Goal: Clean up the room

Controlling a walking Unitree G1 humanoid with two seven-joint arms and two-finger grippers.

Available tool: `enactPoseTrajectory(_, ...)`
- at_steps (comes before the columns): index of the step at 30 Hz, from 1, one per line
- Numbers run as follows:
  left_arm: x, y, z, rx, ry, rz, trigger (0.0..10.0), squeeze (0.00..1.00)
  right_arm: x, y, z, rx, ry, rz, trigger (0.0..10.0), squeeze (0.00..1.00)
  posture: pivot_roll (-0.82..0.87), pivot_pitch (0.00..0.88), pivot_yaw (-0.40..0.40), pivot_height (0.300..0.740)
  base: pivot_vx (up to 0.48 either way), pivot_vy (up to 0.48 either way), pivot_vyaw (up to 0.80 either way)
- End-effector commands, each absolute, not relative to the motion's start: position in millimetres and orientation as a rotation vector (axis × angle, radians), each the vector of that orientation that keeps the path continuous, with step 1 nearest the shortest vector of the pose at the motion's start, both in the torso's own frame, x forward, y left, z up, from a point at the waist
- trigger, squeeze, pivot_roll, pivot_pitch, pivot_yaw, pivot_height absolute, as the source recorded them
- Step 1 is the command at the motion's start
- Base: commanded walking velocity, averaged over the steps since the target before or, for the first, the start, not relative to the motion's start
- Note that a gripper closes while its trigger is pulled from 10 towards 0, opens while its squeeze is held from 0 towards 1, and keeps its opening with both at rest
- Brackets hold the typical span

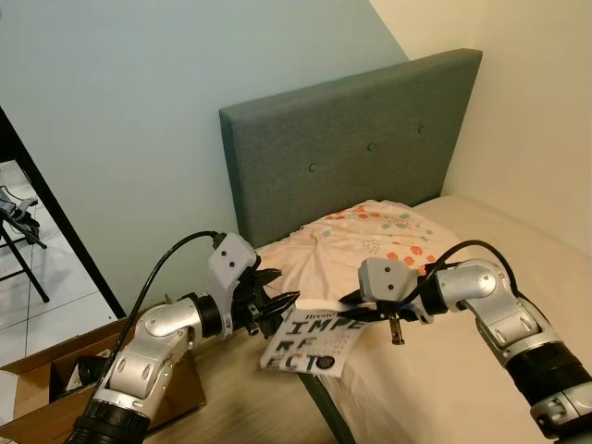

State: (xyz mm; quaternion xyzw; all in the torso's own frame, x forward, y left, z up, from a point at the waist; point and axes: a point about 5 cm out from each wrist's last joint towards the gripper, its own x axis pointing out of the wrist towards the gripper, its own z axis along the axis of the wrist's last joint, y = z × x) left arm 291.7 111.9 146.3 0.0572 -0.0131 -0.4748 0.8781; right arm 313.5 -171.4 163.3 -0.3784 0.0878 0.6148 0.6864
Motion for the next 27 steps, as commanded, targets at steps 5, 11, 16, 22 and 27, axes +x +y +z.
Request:
enactPoseTrajectory(5, 284.4, 110.9, 147.0, 0.18, 0.007, -1.13, 10.0, 0.0, 322.9, -170.9, 169.2, -0.954, 0.188, 1.395, 10.0, 0.0, -0.09, 0.034, 0.046, 0.74, 0.0, 0.0, 0.0)
enactPoseTrajectory(11, 283.9, 121.1, 151.8, 0.152, 0.049, -1.193, 10.0, 1.0, 328.9, -176.8, 167.3, -1.009, 0.214, 1.378, 10.0, 0.0, -0.08, 0.037, 0.045, 0.74, 0.0, 0.0, 0.0)
enactPoseTrajectory(16, 285.0, 117.2, 154.4, 0.145, 0.047, -1.209, 10.0, 1.0, 329.6, -173.4, 166.5, -1.011, 0.203, 1.39, 10.0, 0.0, -0.08, 0.037, 0.051, 0.74, 0.0, 0.0, 0.0)
enactPoseTrajectory(22, 290.5, 103.6, 142.8, 0.233, 0.081, -1.231, 10.0, 0.0, 331.8, -164.8, 166.2, -1.039, 0.16, 1.416, 10.0, 0.0, -0.08, 0.04, 0.057, 0.74, 0.0, 0.0, 0.0)
enactPoseTrajectory(27, 295.3, 97.2, 139.1, 0.236, 0.105, -1.246, 10.0, 0.0, 333.3, -158.3, 169.2, -1.058, 0.12, 1.435, 10.0, 0.0, -0.08, 0.041, 0.061, 0.74, 0.0, 0.0, 0.0)
